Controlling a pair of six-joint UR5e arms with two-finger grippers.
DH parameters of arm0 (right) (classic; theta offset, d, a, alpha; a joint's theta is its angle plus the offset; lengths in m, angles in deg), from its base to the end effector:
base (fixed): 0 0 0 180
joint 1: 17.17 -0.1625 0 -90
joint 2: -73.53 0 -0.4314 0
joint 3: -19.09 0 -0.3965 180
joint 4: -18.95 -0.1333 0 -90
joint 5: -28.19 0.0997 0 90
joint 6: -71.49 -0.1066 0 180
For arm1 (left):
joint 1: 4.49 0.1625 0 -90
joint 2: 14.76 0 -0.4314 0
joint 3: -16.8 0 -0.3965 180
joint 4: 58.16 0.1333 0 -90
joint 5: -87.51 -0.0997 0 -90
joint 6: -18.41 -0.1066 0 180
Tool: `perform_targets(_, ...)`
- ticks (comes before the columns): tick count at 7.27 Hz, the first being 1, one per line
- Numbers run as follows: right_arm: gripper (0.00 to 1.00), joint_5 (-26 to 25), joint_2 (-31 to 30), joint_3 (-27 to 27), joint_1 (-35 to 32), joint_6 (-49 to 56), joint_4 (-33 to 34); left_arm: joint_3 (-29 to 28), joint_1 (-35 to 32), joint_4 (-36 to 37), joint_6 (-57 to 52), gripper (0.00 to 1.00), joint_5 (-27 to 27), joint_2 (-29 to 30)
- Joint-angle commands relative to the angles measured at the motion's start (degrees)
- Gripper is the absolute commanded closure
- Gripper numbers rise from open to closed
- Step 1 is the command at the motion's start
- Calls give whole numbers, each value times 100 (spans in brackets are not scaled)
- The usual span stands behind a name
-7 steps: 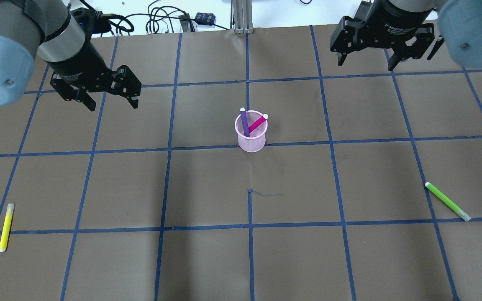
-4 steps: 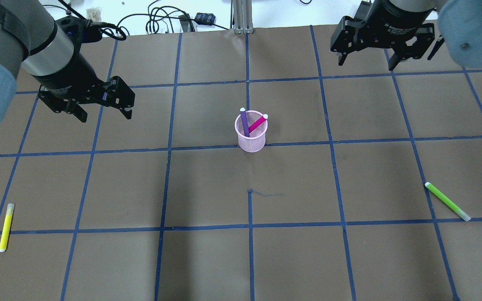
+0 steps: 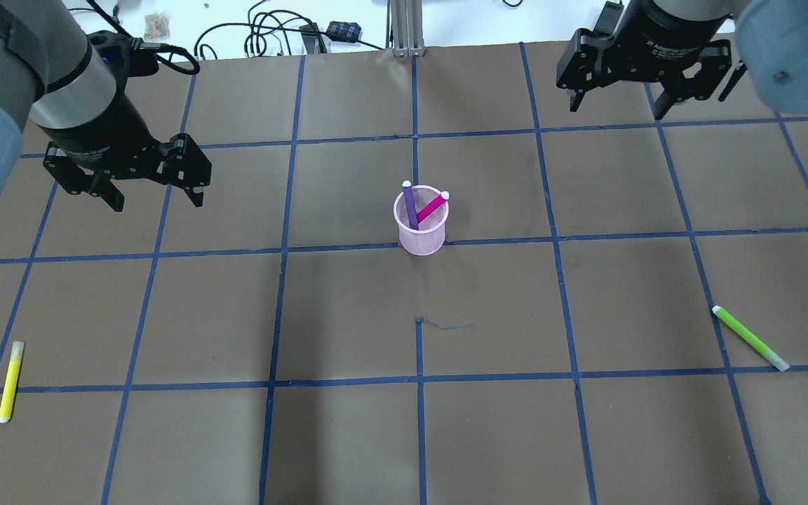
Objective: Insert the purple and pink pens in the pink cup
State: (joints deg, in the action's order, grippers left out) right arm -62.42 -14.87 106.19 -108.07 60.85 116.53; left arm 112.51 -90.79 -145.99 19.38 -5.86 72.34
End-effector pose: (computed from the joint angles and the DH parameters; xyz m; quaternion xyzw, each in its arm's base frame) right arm 0.1404 -0.5213 0.5128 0.0850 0.9934 -0.0776 0.0025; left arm -0.0963 -0.4799 0.4664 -0.0406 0.9987 0.0063 0.0293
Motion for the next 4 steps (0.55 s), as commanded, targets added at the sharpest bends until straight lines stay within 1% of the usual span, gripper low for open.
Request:
perform_targets(1, 0, -10, -2, 0, -7, 9, -2, -9, -19, 29, 149, 0, 267, 17)
perform_targets(4, 0, -18, 7, 9, -7, 9, -19, 0, -27, 12, 105, 0, 214, -18)
